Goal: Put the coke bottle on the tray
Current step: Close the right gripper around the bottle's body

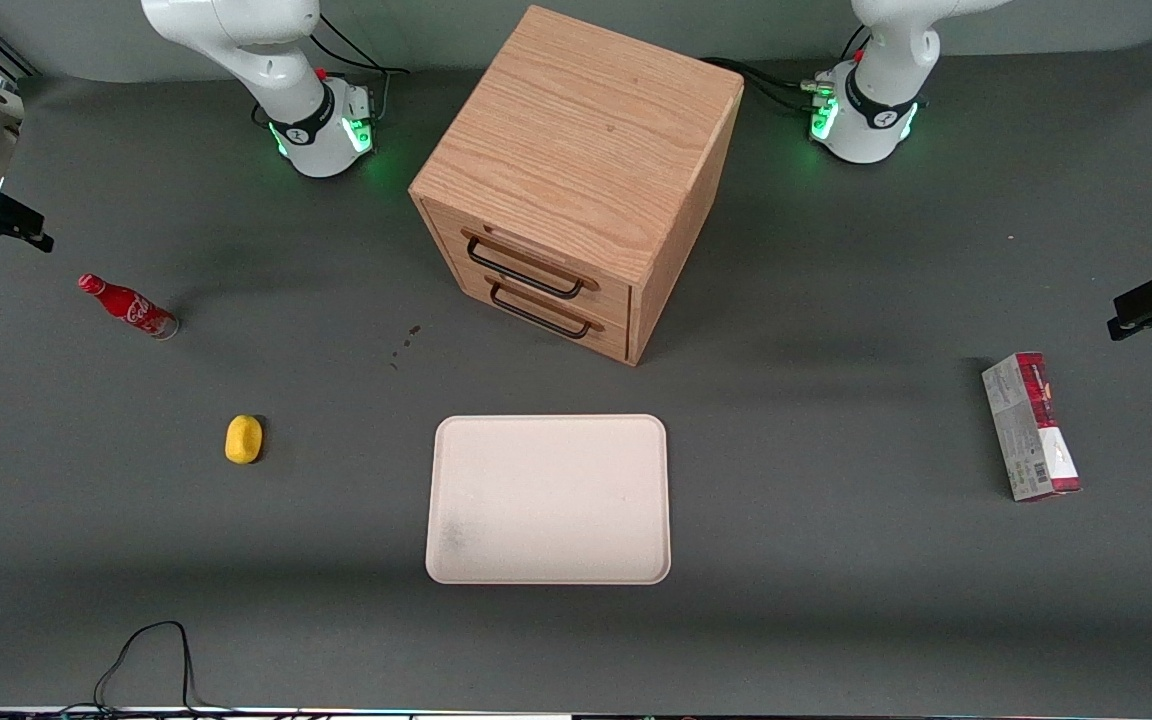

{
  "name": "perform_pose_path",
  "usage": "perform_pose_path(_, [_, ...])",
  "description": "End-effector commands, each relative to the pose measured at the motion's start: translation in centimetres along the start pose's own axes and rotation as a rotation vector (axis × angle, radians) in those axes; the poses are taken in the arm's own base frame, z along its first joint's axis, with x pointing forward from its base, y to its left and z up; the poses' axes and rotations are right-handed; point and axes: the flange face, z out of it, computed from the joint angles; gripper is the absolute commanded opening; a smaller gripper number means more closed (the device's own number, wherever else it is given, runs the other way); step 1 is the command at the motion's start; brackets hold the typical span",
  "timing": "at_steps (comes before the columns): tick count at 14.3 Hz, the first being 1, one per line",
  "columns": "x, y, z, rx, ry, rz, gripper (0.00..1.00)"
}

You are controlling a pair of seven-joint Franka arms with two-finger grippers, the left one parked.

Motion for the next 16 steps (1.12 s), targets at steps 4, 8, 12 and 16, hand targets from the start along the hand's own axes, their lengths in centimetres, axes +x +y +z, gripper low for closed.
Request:
perform_pose_path(4, [-0.8, 0.7, 6.4, -0.012, 0.002, 0.005, 1.0])
perform_pose_path(8, [-1.2, 1.5, 9.5, -0.02, -0.016, 0.005, 1.0])
perform_pose_path(12, [-1.6, 1.2, 11.6, -0.02, -0.028, -0.012, 1.0])
perform_pose_path(16, [-1.2, 1.3, 12.8, -0.033, -0.038, -0.025, 1.0])
